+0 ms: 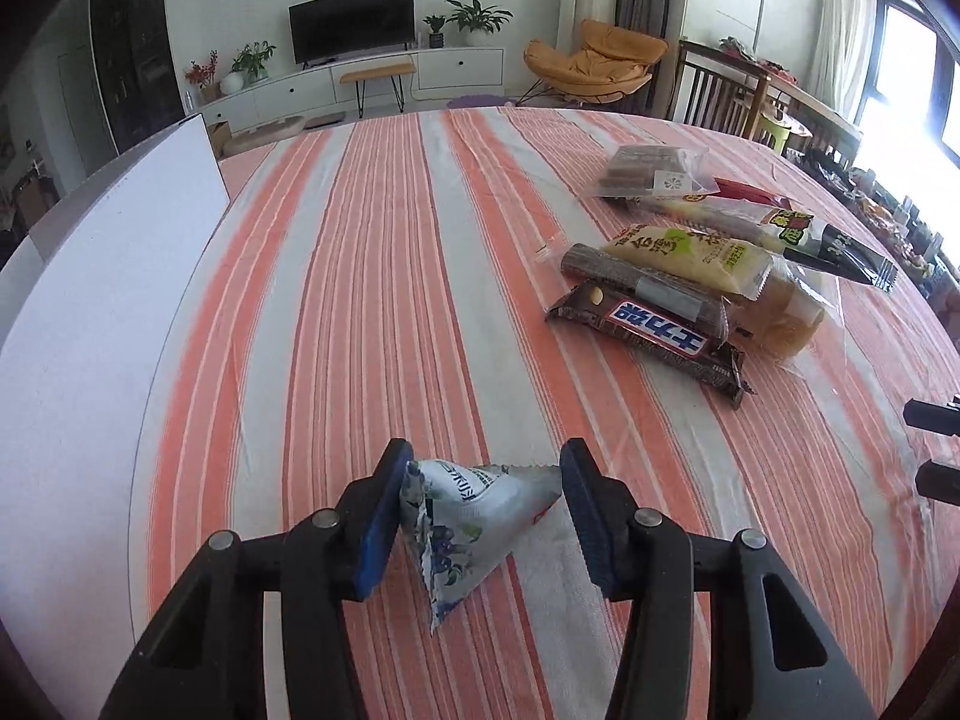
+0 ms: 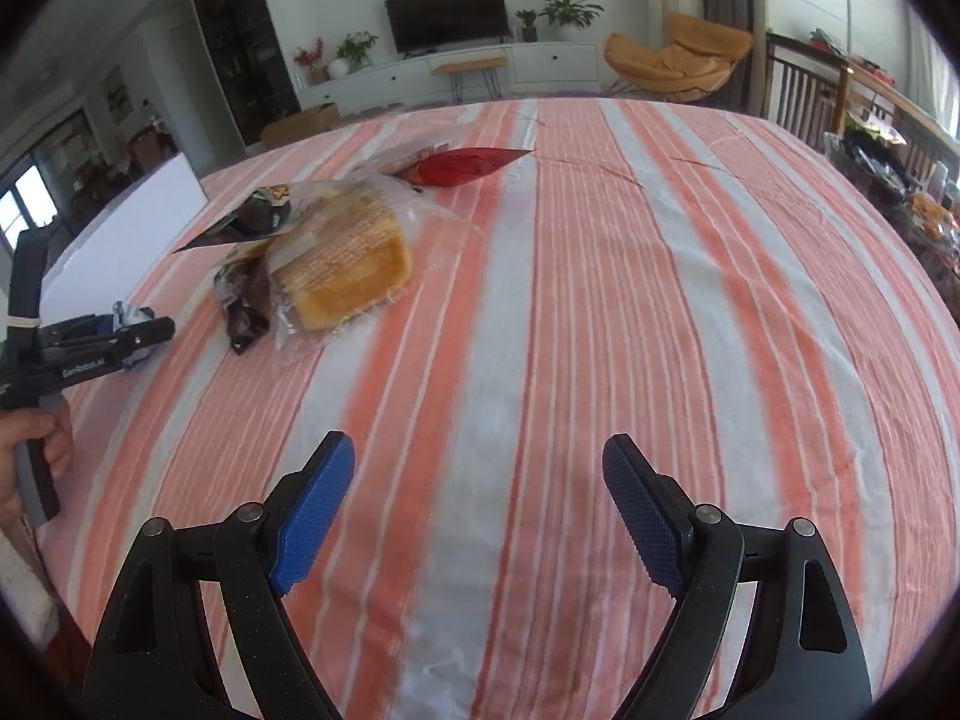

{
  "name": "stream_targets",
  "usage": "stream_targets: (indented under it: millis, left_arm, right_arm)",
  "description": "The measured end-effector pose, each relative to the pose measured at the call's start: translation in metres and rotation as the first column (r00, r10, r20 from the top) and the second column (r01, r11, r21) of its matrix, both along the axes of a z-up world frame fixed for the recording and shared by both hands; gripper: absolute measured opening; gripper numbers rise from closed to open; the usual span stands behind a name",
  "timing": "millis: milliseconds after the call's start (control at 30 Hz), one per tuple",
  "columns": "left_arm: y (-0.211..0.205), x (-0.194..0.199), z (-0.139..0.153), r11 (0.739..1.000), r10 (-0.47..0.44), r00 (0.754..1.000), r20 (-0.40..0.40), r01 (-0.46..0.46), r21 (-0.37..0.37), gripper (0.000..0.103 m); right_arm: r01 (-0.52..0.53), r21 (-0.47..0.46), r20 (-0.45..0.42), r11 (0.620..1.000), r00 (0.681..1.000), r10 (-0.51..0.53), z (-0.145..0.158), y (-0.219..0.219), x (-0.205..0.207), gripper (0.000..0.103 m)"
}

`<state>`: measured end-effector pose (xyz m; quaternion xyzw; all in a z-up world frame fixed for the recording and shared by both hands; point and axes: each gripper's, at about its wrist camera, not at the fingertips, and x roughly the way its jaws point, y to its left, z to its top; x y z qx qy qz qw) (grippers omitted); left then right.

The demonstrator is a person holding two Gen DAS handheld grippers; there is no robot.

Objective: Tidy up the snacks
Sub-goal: 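Grasp the triangular white-blue packet with the left tool, then hold the packet with the left tool while the right tool grasps the chocolate bar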

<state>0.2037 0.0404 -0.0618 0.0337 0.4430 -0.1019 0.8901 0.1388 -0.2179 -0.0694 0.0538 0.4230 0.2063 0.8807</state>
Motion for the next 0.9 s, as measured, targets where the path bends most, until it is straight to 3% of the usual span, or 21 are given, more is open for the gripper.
stream_targets:
  millis: [100,167,233,267,367,467,600,767,900]
  left_arm:
    - [0.012,-0.016,0.000,0.999,0.027,1.000,0.012,-0.027,-0.036,0.052]
    - [0.016,-0.024,-0.004,0.999,0.031,0.999,0.018,-0.030,-0.038,0.067]
    - [0.018,-0.029,-0.011,0.999,0.032,0.999,0.014,-0.032,-0.026,0.080]
    - [0.019,-0.030,-0.012,0.999,0.032,0.999,0.012,-0.032,-0.030,0.081]
    - [0.026,-0.030,-0.010,0.996,0.033,0.999,0.014,-0.032,-0.085,0.084]
    - [0.029,-0.030,-0.010,0.993,0.036,0.999,0.008,-0.035,-0.116,0.086]
    - [0.025,-0.030,-0.010,0.995,0.033,0.999,0.005,-0.032,-0.098,0.087]
    - [0.027,-0.032,-0.010,0.991,0.034,0.999,0.005,-0.033,-0.128,0.088]
    - [0.021,-0.029,-0.012,0.996,0.030,1.000,0.002,-0.030,-0.079,0.089]
  right_arm:
    - [-0.216,-0.016,-0.005,0.976,0.976,0.216,0.007,0.066,0.007,0.085]
    - [-0.282,-0.076,-0.017,0.956,0.959,0.282,0.004,0.100,0.027,0.085]
    - [-0.288,-0.144,-0.028,0.947,0.958,0.287,0.000,0.122,0.054,0.084]
    - [-0.288,-0.157,-0.036,0.945,0.958,0.286,0.000,0.129,0.068,0.083]
    - [-0.295,-0.190,-0.075,0.936,0.955,0.286,-0.001,0.146,0.103,0.061]
    - [-0.325,-0.262,-0.096,0.909,0.946,0.310,-0.004,0.167,0.118,0.052]
    - [-0.308,-0.339,-0.085,0.889,0.951,0.297,-0.005,0.180,0.126,0.052]
    - [-0.296,-0.319,-0.055,0.900,0.954,0.295,0.008,0.181,0.122,0.052]
    - [-0.289,-0.339,-0.108,0.895,0.957,0.268,-0.002,0.186,0.147,0.050]
